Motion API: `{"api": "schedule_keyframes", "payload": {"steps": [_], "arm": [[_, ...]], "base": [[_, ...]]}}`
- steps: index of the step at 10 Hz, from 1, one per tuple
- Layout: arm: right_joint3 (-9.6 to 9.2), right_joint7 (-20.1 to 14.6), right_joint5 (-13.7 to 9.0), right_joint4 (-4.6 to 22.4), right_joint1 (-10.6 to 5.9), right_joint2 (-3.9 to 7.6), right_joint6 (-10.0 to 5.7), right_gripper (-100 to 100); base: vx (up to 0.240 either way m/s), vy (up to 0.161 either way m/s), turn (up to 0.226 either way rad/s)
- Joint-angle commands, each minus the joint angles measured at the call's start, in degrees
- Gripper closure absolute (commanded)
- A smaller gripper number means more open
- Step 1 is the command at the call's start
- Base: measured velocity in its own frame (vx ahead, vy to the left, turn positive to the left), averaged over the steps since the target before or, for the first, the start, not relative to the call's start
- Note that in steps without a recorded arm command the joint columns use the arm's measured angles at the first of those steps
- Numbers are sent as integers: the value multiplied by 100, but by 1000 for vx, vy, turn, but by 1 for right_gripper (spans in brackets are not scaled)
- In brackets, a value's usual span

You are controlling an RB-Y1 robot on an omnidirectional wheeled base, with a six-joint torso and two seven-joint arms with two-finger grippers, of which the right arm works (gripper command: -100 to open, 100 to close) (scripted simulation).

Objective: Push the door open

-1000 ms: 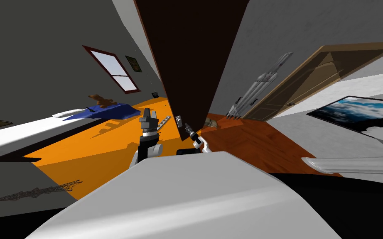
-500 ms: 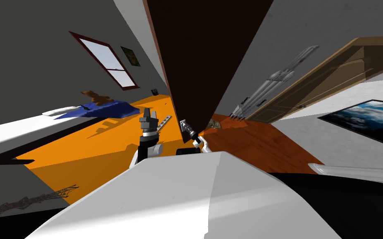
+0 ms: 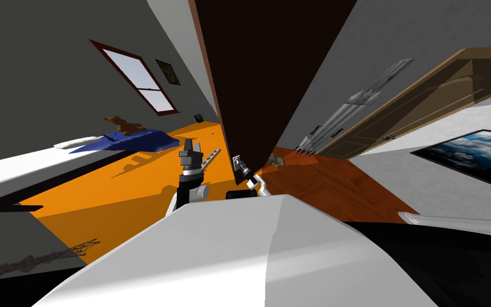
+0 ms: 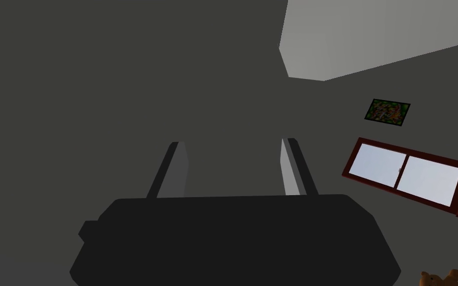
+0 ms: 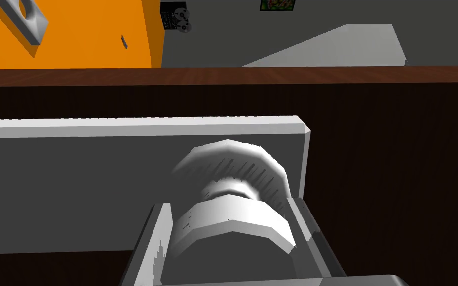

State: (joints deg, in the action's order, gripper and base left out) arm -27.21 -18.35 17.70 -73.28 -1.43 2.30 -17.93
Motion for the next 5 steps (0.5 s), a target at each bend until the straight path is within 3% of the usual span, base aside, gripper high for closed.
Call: {"api": "schedule_keyframes", "payload": {"steps": [1,3,5], "arm": [[-1,-3,-2,-2,5,1,-2,100],[-1,-3,-2,-2,5,1,-2,100],[161,58,-41,65,-19,26,23,100]], "base": [[-15,-12,-3],[-4,-2,-3],[46,131,-82]]}}
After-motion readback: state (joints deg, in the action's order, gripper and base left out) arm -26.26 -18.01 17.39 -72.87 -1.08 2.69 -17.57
